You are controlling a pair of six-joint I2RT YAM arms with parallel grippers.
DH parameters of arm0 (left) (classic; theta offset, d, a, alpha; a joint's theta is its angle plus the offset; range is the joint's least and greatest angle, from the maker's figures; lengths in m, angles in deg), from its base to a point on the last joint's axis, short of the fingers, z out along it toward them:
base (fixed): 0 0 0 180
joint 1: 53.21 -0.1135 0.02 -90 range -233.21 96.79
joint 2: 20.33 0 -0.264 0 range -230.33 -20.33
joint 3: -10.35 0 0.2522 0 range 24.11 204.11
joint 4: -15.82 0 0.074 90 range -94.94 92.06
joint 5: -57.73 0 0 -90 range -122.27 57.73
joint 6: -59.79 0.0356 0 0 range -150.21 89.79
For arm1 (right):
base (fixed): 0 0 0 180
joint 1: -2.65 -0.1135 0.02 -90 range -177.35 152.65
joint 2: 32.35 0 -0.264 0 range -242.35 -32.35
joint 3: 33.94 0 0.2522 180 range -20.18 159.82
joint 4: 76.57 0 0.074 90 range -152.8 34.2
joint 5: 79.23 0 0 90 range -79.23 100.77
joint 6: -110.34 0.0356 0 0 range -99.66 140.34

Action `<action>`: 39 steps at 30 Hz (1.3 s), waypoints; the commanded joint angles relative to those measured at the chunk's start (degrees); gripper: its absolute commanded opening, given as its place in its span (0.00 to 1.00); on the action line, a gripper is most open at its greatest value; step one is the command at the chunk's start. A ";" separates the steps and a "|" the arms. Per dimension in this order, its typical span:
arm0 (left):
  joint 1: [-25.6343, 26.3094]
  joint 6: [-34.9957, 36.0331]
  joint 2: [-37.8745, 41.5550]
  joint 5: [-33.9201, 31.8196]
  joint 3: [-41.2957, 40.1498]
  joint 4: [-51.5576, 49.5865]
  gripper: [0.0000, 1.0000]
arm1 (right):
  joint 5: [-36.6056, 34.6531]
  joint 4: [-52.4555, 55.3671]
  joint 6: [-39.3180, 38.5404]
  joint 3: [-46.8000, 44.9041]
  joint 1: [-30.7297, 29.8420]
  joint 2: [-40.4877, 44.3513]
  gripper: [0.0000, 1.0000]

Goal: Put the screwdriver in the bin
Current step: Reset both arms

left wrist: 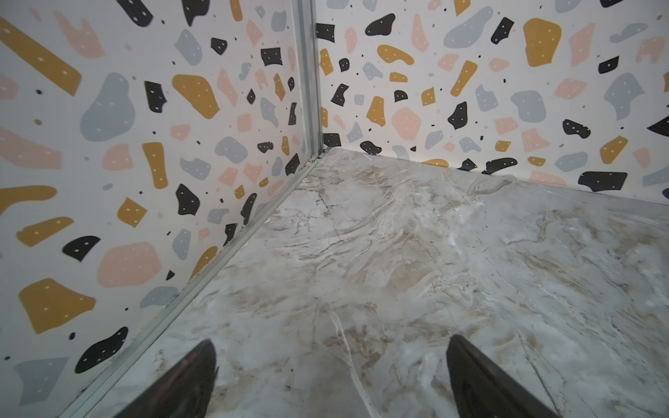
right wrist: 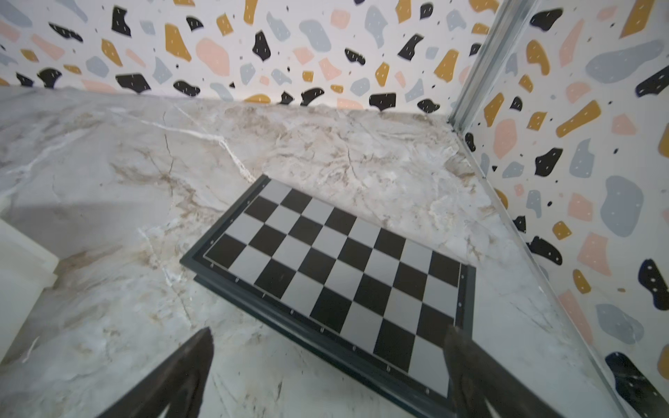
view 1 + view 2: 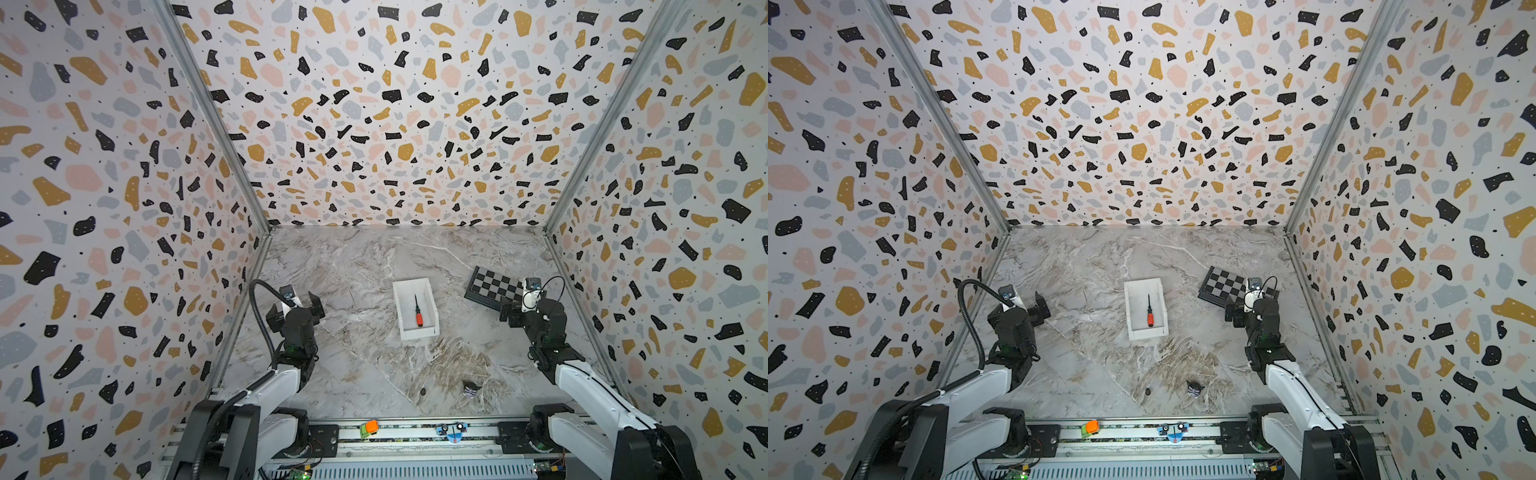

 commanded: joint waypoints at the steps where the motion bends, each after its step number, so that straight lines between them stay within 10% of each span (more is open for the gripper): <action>1: -0.30 1.04 -1.66 1.84 -0.57 8.07 1.00 | 0.50 -13.70 0.42 -3.77 0.31 -0.69 0.99; 28: -0.48 6.96 -13.92 10.14 -3.76 25.26 1.00 | 5.25 -29.25 -0.19 -1.52 1.06 -22.49 0.99; 39: -0.48 6.87 -13.94 10.19 -3.76 25.11 1.00 | 1.12 -60.13 1.37 -13.33 3.03 -29.78 0.99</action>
